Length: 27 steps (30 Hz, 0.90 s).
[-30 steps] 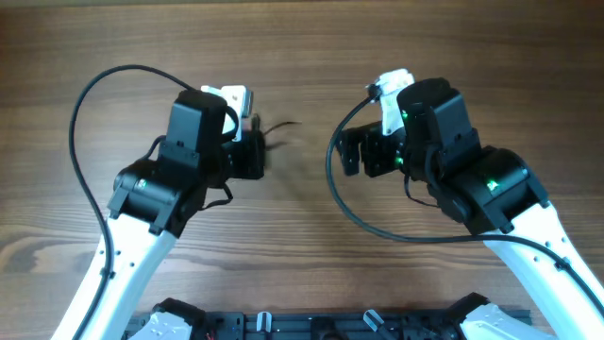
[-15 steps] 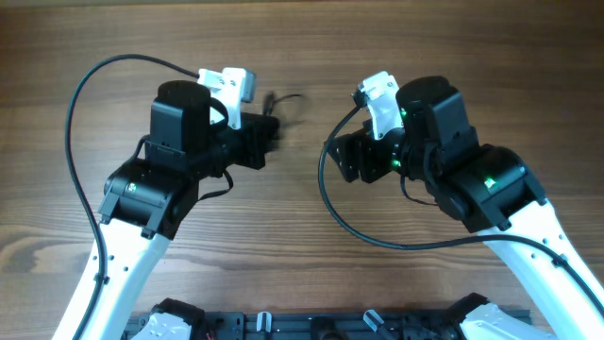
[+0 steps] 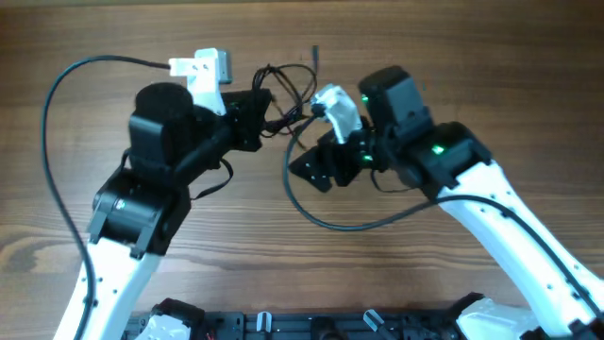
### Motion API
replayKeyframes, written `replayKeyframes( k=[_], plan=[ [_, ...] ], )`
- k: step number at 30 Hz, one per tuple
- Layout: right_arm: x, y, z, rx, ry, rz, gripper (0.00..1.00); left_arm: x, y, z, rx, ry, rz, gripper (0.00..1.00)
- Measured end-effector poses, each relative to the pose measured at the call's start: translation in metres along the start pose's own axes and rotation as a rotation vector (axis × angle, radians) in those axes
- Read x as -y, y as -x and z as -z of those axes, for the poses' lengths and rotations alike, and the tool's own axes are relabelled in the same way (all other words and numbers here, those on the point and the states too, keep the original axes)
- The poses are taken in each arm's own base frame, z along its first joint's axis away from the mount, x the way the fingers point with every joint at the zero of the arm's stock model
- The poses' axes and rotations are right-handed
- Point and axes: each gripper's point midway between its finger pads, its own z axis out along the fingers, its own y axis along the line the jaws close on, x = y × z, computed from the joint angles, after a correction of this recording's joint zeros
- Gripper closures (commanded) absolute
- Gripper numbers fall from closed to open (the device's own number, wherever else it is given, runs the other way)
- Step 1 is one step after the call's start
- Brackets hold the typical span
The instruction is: Untangle cables
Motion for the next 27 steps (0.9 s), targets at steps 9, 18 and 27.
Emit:
replayKeyframes(
  k=[9,18,27],
  plan=[
    [-0.024,0.041,-0.017,0.149,0.027,0.065,0.27,0.016,0.009,0.032,0.061,-0.04,0.025,0.96],
    [-0.009,0.064,-0.012,0.245,-0.066,0.015,0.46,0.023,0.006,0.056,0.077,-0.049,0.029,0.96],
    [0.017,0.079,-0.004,0.329,-0.219,-0.033,0.78,0.014,-0.009,0.055,0.016,-0.014,0.053,0.96]
  ],
)
